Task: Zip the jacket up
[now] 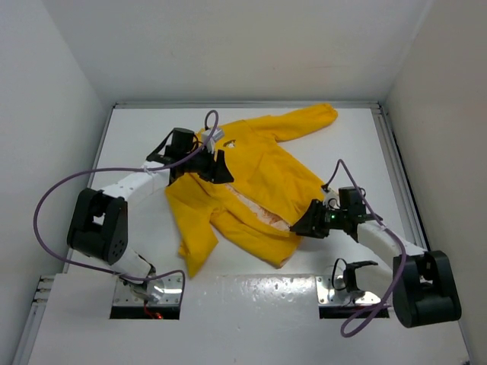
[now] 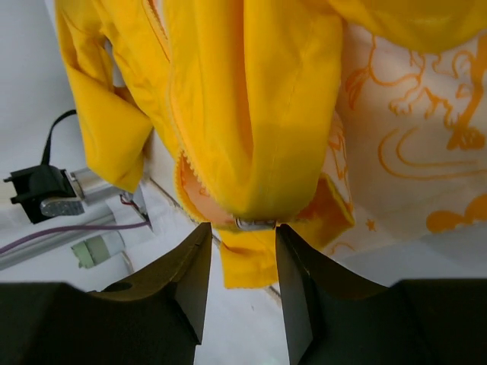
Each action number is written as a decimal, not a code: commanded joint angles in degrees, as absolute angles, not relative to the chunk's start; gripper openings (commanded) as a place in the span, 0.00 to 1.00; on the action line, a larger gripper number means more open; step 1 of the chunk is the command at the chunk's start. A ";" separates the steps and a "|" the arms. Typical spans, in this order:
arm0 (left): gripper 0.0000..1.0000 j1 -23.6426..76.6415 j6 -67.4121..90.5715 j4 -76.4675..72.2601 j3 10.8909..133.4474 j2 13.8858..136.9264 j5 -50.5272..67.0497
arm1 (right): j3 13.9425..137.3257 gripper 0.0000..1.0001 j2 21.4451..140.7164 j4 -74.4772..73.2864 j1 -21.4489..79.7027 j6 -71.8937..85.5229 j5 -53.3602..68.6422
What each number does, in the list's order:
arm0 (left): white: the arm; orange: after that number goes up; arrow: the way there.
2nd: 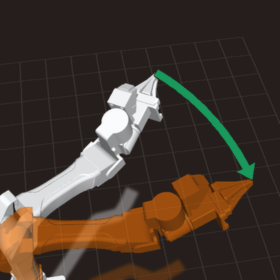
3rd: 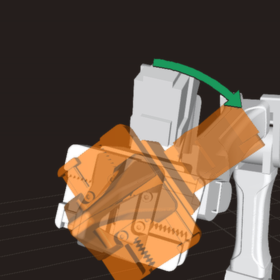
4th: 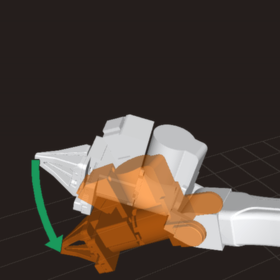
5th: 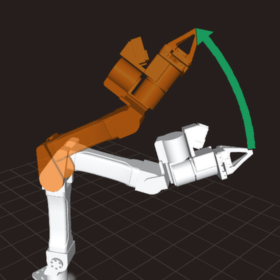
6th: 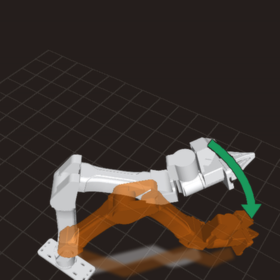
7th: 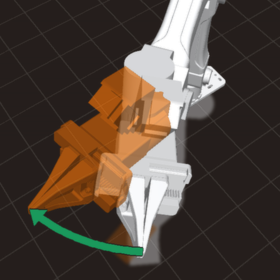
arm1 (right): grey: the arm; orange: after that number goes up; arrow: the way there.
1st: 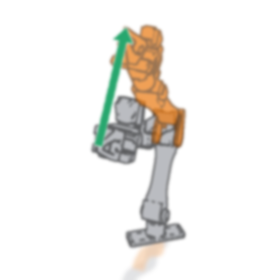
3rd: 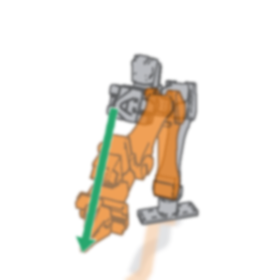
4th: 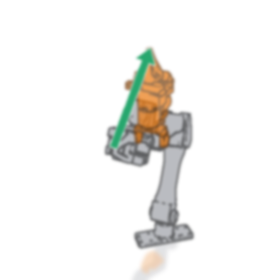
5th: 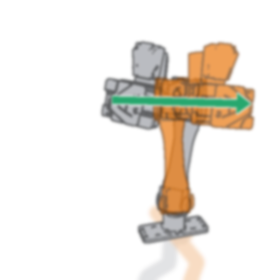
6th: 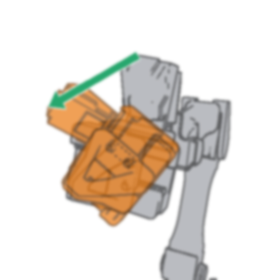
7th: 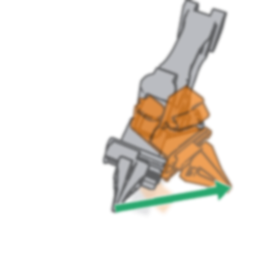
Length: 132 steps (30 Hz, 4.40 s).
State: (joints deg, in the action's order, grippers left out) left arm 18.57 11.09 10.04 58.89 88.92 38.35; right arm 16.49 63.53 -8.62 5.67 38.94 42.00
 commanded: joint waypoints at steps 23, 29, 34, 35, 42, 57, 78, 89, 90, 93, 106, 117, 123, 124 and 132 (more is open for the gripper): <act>0.53 21.36 16.08 5.27 59.33 90.00 43.33 | 8.35 0.60 68.46 18.07 -1.58 37.70 51.85; 0.53 21.88 17.23 4.22 59.33 90.62 43.33 | 6.42 0.60 71.10 26.09 -2.02 38.32 51.59; 0.53 22.41 17.75 3.69 59.33 91.14 43.33 | 6.85 0.59 71.54 31.02 -1.76 41.48 51.68; 0.53 22.41 17.75 3.69 59.33 91.14 43.33 | 7.29 0.57 71.19 31.03 -1.67 41.57 52.11; 0.53 22.41 17.75 3.16 58.80 91.14 43.33 | 6.68 0.38 67.77 31.55 -1.67 44.64 55.72; 0.53 22.93 24.08 -3.96 54.32 91.75 51.59 | 6.24 0.30 57.39 23.99 -0.44 46.32 58.01; 0.50 23.47 28.30 -8.26 53.17 93.43 55.63 | 7.03 0.13 54.84 23.82 5.36 47.55 58.28; 0.58 30.67 39.19 -25.83 45.26 92.63 68.64 | 7.91 0.00 56.69 22.33 4.13 49.74 54.06; 0.59 31.80 41.81 -27.84 45.26 93.94 68.64 | 7.91 0.00 56.86 22.50 4.04 51.75 53.88; 0.63 33.30 45.69 -34.96 46.49 95.97 68.64 | 8.09 0.00 58.01 24.08 4.13 55.44 52.82; 0.58 36.64 54.58 -44.03 50.79 106.51 65.13 | 10.46 0.00 62.14 29.53 4.30 64.25 51.86; 0.54 38.84 59.76 -49.39 54.40 110.39 64.60 | 10.63 0.00 62.67 30.67 5.36 65.39 50.71; 0.54 38.85 60.29 -49.39 54.40 112.06 64.07 | 10.55 0.00 62.49 30.32 5.36 65.83 50.71; 0.54 38.85 60.29 -49.39 54.40 112.67 64.07 | 10.55 0.00 62.32 30.32 5.54 65.83 50.71; 0.54 39.37 59.15 -48.16 53.27 112.06 63.54 | 10.28 0.00 62.40 29.88 5.19 65.83 50.01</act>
State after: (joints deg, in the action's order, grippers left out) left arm 38.30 60.20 -45.93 53.10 112.42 63.59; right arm 8.82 62.65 27.86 5.06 65.21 50.94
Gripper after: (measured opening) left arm 0.544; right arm 0.009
